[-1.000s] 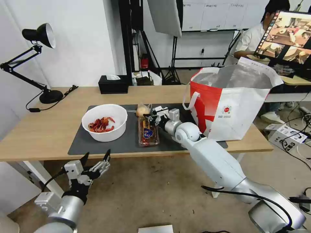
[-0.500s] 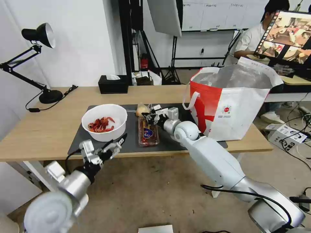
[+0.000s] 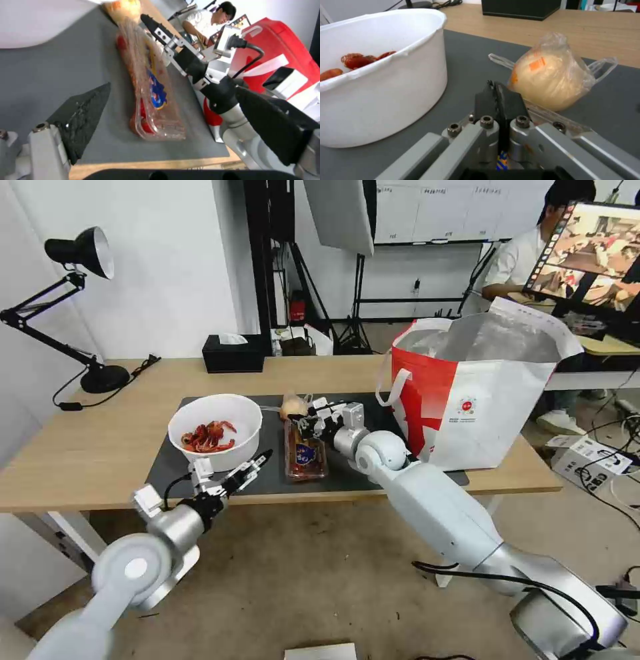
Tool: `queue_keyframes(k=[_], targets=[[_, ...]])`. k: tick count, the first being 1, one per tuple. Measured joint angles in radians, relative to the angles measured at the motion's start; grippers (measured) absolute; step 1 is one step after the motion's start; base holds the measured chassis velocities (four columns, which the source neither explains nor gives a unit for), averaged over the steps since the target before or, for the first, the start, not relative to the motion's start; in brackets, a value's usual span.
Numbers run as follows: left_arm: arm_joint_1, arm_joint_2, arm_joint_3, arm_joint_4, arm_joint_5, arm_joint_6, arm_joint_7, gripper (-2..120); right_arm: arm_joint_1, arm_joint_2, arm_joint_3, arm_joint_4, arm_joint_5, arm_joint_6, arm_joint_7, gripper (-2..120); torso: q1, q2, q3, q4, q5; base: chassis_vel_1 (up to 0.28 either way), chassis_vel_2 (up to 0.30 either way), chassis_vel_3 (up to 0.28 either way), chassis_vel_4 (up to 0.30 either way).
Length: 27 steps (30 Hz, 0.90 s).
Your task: Pick up the trash from the table and place it into the takeout bag.
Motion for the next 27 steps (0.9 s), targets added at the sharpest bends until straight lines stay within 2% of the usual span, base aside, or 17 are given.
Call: queue_keyframes(k=[12, 19, 27], targets=[[-0.120, -0.041, 0.102, 0.083, 0.002, -0.002, -0.037, 100, -0.012, -0.013, 0.011, 0.004, -0.005, 0.000, 0.002, 0, 0.000, 0.000, 0.000, 0.0000, 0.0001, 0.000, 0.000, 0.000, 0.000], [-0.165, -0.050, 0.131, 0.117, 0.001, 0.014, -0.092, 100, -0.021, -0.013, 0.014, 0.012, -0.006, -0.001, 0.015, 0, 0.000, 0.000, 0.000, -0.0001, 0.0001, 0.000, 0.000, 0.000, 0.000], [-0.176, -0.050, 0.139, 0.135, -0.001, 0.029, -0.110, 100, -0.019, -0.011, 0.008, 0.005, -0.019, -0.001, 0.015, 0, 0.000, 0.000, 0.000, 0.0000, 0.0000, 0.000, 0.000, 0.000, 0.000]])
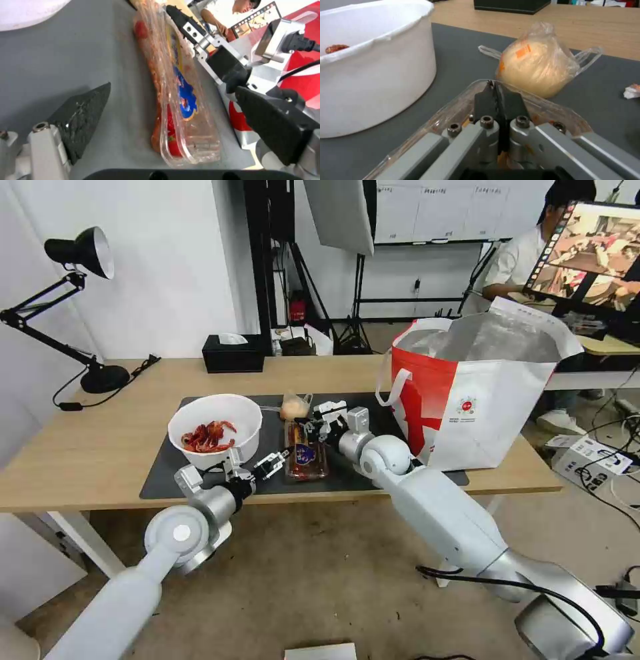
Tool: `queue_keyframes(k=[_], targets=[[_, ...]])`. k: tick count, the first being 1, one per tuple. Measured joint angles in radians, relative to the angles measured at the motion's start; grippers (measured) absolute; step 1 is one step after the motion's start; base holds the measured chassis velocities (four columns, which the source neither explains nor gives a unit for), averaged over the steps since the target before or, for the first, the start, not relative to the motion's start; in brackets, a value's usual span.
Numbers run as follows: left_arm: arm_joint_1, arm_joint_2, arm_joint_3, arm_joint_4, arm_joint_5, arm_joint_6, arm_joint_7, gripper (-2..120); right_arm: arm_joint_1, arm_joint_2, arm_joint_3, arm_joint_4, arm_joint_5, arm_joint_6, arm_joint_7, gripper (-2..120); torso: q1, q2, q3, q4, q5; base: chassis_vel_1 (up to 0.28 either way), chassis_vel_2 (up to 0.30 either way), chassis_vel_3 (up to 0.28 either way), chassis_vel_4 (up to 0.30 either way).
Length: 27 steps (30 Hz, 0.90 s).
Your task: Pick up the trash from the table and place it into the takeout bag.
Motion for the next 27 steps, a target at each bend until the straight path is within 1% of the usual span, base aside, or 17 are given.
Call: queue_keyframes(k=[16, 27], targets=[[-0.058, -0.009, 0.049, 0.042, -0.032, 0.017, -0.006, 100, -0.002, 0.002, 0.001, -0.003, -0.002, 0.001, 0.002, 0, 0.000, 0.000, 0.000, -0.0001, 0.0000, 0.000, 0.000, 0.000, 0.000], [-0.080, -0.016, 0.070, 0.051, -0.044, 0.021, -0.008, 100, -0.009, 0.002, 0.003, 0.008, -0.002, 0.002, 0.010, 0, 0.000, 0.000, 0.000, -0.0001, 0.0000, 0.000, 0.000, 0.000, 0.000]])
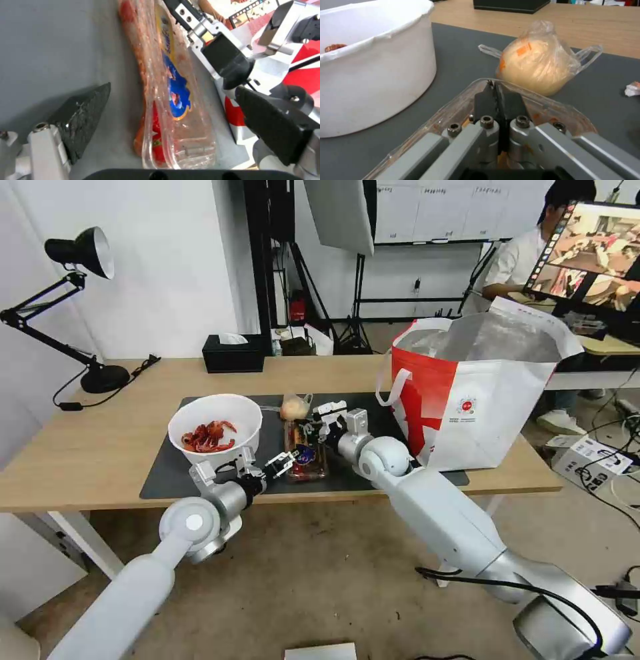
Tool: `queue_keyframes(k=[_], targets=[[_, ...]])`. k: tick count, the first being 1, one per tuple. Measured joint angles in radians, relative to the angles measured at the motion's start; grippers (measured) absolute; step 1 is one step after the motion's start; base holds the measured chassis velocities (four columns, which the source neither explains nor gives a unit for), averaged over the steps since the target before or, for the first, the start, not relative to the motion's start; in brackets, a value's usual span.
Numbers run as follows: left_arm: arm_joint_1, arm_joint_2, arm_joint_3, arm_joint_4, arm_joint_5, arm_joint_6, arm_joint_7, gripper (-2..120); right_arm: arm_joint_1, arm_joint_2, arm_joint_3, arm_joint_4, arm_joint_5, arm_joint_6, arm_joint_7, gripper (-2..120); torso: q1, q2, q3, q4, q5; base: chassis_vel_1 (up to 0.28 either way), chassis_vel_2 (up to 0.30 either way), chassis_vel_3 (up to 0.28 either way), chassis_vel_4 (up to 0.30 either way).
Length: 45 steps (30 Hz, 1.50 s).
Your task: Pick up the trash from the table and place it into the takeout bag.
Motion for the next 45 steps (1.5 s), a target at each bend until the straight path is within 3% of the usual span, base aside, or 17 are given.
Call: queue_keyframes(k=[6, 32, 43, 45], targets=[[-0.001, 0.007, 0.005, -0.002, 0.000, 0.006, 0.000, 97, 0.000, 0.000, 0.000, 0.000, 0.000, 0.000, 0.004, 0, 0.000, 0.000, 0.000, 0.0000, 0.0000, 0.000, 0.000, 0.000, 0.000], [0.035, 0.011, -0.011, -0.005, 0.030, -0.012, -0.012, 1, -0.007, 0.003, 0.004, 0.016, 0.004, 0.001, 0.011, 0, 0.000, 0.000, 0.000, 0.0000, 0.0000, 0.000, 0.000, 0.000, 0.000], [0.042, 0.007, -0.017, -0.015, 0.036, -0.017, -0.010, 0, -0.018, -0.004, 0.025, 0.047, 0.037, 0.009, 0.023, 0, 0.000, 0.000, 0.000, 0.0000, 0.0000, 0.000, 0.000, 0.000, 0.000], [0.046, 0.008, -0.026, -0.029, 0.039, -0.018, -0.010, 0, -0.028, -0.018, 0.039, 0.091, 0.047, 0.026, 0.064, 0, 0.000, 0.000, 0.000, 0.0001, 0.0000, 0.000, 0.000, 0.000, 0.000]])
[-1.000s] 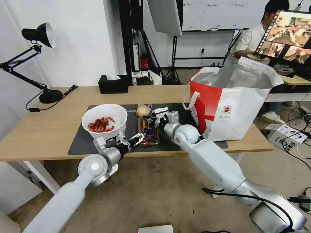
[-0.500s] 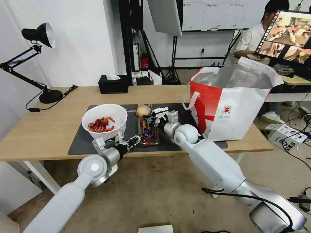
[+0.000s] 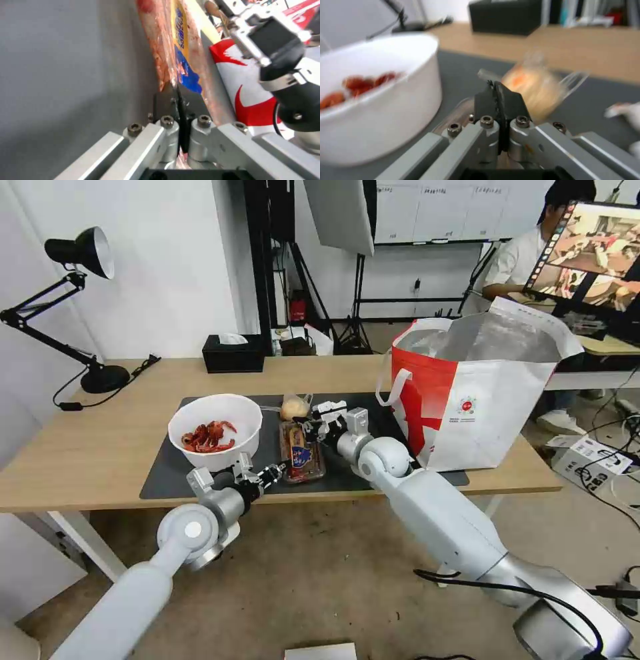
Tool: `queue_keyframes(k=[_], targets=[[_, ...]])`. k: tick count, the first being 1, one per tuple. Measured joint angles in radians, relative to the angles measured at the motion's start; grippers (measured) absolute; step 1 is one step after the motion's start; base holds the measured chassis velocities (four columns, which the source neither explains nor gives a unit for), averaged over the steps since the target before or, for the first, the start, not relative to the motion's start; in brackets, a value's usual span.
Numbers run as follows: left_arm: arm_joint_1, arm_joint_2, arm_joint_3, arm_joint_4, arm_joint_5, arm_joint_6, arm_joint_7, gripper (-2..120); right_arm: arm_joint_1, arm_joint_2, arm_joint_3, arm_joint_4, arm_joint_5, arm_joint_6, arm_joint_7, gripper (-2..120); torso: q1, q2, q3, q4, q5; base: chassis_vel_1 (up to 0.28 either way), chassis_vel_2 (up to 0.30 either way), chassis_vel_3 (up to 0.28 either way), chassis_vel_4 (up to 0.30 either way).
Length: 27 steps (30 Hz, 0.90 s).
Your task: Pick up the trash from the table and place it into the takeout bag.
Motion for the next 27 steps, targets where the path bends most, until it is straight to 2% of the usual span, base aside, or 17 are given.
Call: queue_keyframes(k=[1, 2, 4, 5, 8, 9, 11, 13, 16, 17, 19, 21, 22, 23, 27], targets=[[0.000, 0.000, 0.000, 0.000, 0.000, 0.000, 0.000, 0, 0.000, 0.000, 0.000, 0.000, 0.000, 0.000, 0.000, 0, 0.000, 0.000, 0.000, 0.0000, 0.0000, 0.000, 0.000, 0.000, 0.000], [0.005, 0.004, -0.008, -0.016, 0.008, -0.001, 0.002, 0, -0.015, -0.018, 0.012, 0.047, 0.010, 0.020, 0.051, 0, 0.000, 0.000, 0.000, 0.0000, 0.0000, 0.000, 0.000, 0.000, 0.000], [0.015, 0.016, -0.017, -0.037, 0.032, -0.004, 0.014, 0, -0.046, -0.049, 0.033, 0.108, 0.019, 0.059, 0.100, 8, 0.000, 0.000, 0.000, -0.0001, 0.0001, 0.000, 0.000, 0.000, 0.000], [0.015, 0.016, -0.017, -0.037, 0.032, -0.004, 0.014, 0, -0.046, -0.049, 0.033, 0.108, 0.019, 0.059, 0.100, 8, 0.000, 0.000, 0.000, -0.0001, 0.0001, 0.000, 0.000, 0.000, 0.000], [0.023, 0.025, -0.038, -0.065, 0.049, -0.015, 0.019, 0, -0.108, -0.099, 0.075, 0.196, 0.016, 0.127, 0.134, 22, 0.000, 0.000, 0.000, 0.0000, 0.0001, 0.000, 0.000, 0.000, 0.000], [0.023, 0.025, -0.038, -0.065, 0.049, -0.015, 0.019, 0, -0.108, -0.099, 0.075, 0.196, 0.016, 0.127, 0.134, 22, 0.000, 0.000, 0.000, 0.0000, 0.0001, 0.000, 0.000, 0.000, 0.000], [0.024, 0.030, -0.056, -0.083, 0.049, -0.020, 0.020, 0, -0.166, -0.138, 0.112, 0.261, 0.003, 0.151, 0.140, 32, 0.000, 0.000, 0.000, -0.0001, 0.0000, 0.000, 0.000, 0.000, 0.000], [0.024, 0.032, -0.060, -0.087, 0.048, -0.021, 0.020, 0, -0.181, -0.147, 0.121, 0.277, 0.000, 0.154, 0.141, 33, 0.000, 0.000, 0.000, -0.0002, 0.0002, 0.000, 0.000, 0.000, 0.000], [0.012, 0.053, -0.092, -0.118, 0.036, -0.030, 0.018, 0, -0.325, -0.216, 0.212, 0.409, -0.024, 0.168, 0.146, 52, 0.000, 0.000, 0.000, -0.0002, 0.0002, 0.000, 0.000, 0.000, 0.000], [0.012, 0.053, -0.092, -0.118, 0.036, -0.030, 0.018, 0, -0.325, -0.216, 0.212, 0.409, -0.024, 0.168, 0.146, 52, 0.000, 0.000, 0.000, -0.0002, 0.0002, 0.000, 0.000, 0.000, 0.000], [-0.003, 0.070, -0.105, -0.130, 0.030, -0.038, 0.016, 0, -0.403, -0.245, 0.264, 0.476, -0.037, 0.170, 0.149, 60, 0.000, 0.000, 0.000, -0.0001, 0.0001, 0.000, 0.000, 0.000, 0.000], [-0.005, 0.072, -0.105, -0.131, 0.030, -0.039, 0.016, 0, -0.407, -0.246, 0.267, 0.479, -0.038, 0.170, 0.149, 61, 0.000, 0.000, 0.000, -0.0001, 0.0000, 0.000, 0.000, 0.000, 0.000], [-0.028, 0.091, -0.112, -0.138, 0.028, -0.049, 0.015, 0, -0.492, -0.263, 0.322, 0.537, -0.063, 0.181, 0.150, 71, 0.000, 0.000, 0.000, 0.0000, 0.0000, 0.000, 0.000, 0.000, 0.000], [-0.046, 0.104, -0.115, -0.144, 0.027, -0.057, 0.017, 0, -0.551, -0.269, 0.353, 0.567, -0.082, 0.191, 0.149, 76, 0.000, 0.000, 0.000, -0.0002, 0.0002, 0.000, 0.000, 0.000, 0.000], [-0.093, 0.125, -0.118, -0.155, 0.030, -0.074, 0.028, 0, -0.651, -0.278, 0.401, 0.624, -0.120, 0.220, 0.147, 86, 0.000, 0.000, 0.000, -0.0002, -0.0001, 0.000, 0.000, 0.000, 0.000]])
